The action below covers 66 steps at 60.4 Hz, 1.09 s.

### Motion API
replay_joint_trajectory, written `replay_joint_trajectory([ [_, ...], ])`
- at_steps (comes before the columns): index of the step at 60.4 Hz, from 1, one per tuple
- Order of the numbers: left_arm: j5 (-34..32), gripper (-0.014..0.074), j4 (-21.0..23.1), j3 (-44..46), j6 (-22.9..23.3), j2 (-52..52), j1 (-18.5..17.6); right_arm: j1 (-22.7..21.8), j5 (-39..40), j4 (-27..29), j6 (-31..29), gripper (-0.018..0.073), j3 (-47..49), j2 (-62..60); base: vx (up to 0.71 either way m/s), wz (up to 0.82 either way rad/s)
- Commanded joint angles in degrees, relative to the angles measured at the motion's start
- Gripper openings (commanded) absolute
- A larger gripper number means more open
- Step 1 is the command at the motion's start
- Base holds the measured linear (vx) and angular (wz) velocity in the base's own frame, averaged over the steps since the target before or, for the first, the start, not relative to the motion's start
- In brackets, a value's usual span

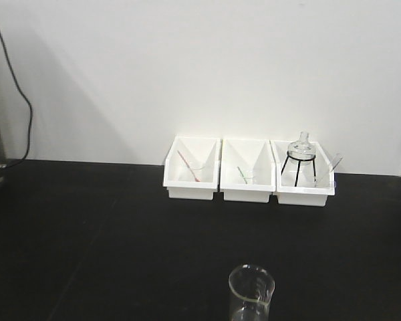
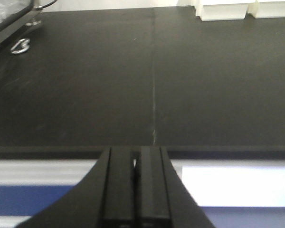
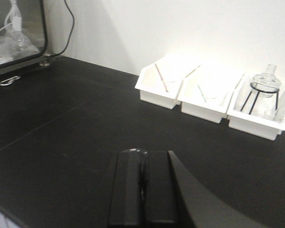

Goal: Grab transparent chemical and place on left bench

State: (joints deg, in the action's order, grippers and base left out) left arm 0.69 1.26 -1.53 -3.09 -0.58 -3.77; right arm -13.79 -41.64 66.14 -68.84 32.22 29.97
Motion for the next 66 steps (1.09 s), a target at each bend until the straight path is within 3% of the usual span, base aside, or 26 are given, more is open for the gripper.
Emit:
replay_joint_trajectory([
  [1, -4.49, -0.0003, 0.04, -0.93, 0.45, -1.1, -0.1, -0.51, 1.72, 2.9, -0.42, 0.001, 1.56, 0.16, 0.27, -0.18],
  [13, -4.49, -0.0003, 0.04, -0.93, 0.45, -1.1, -0.1, 1.13, 1.78, 2.9, -0.42, 0.001, 1.56, 0.16, 0.24, -0.11],
  [66, -4.49, -0.0003, 0.04, -0.93, 0.45, -1.1, -0.1, 1.07, 1.74, 2.99, -0.35, 0.001, 1.56, 0.16, 0.08, -0.04],
])
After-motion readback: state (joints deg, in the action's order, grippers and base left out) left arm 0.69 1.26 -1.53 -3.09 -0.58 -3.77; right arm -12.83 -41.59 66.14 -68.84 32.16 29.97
